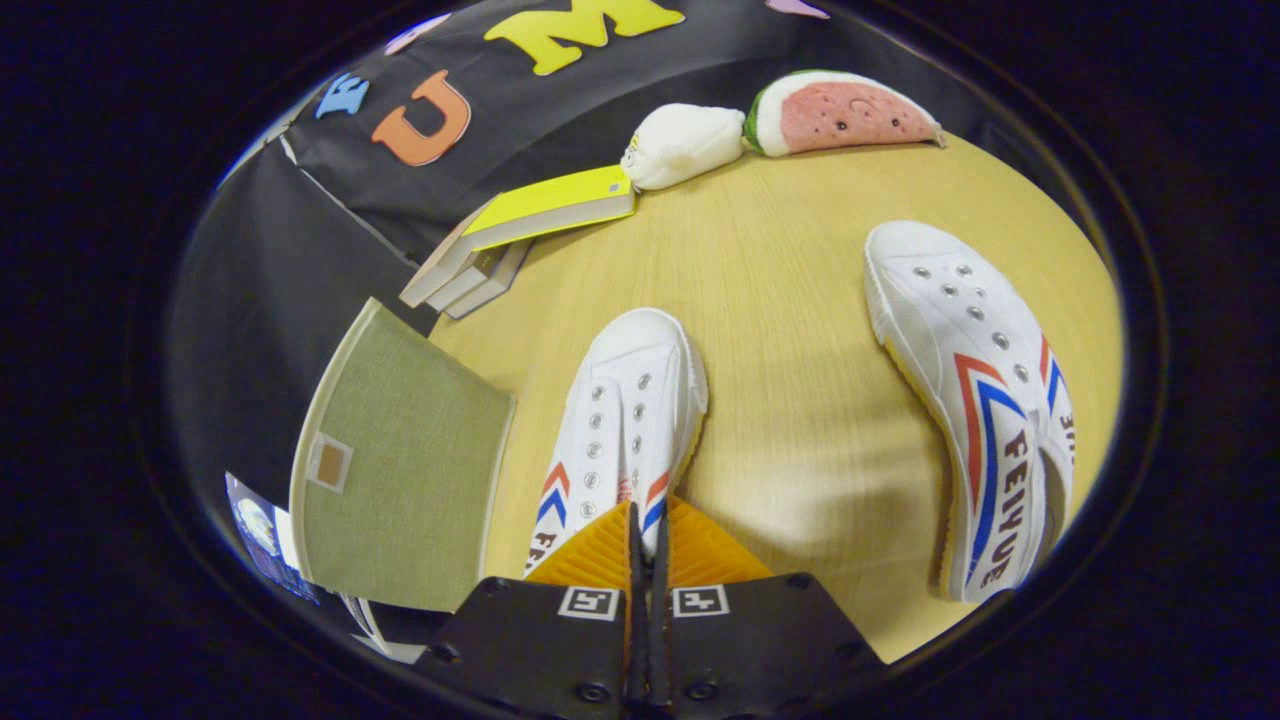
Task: Open the storage box then place both shoes into the box .Put the left shoe in first, then the right shoe, with the right side of both shoes facing outward in a uniform manner.
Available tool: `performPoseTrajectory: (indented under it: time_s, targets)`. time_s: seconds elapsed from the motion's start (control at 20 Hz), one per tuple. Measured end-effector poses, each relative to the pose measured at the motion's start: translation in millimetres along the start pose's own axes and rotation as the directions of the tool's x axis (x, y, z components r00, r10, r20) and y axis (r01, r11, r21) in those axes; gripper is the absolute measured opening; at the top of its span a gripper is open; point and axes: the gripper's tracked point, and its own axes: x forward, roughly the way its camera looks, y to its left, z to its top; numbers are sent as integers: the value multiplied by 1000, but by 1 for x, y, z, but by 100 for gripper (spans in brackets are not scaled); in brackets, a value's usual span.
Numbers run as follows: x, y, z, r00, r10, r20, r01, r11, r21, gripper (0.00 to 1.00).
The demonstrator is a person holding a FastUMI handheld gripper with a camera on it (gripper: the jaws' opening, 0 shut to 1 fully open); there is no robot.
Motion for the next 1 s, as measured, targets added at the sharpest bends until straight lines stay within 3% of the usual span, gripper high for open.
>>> performPoseTrajectory:
  time_s: [0.3, 0.7, 1.0]
  targets:
    - [-50, 42, 17, 993, 49, 103, -45, 998, -39, 5]
    - [-134, 160, 36, 976, 140, 167, -124, 987, -101, 6]
    - [-128, 264, 39, 968, 162, 189, -140, 983, -122, 5]
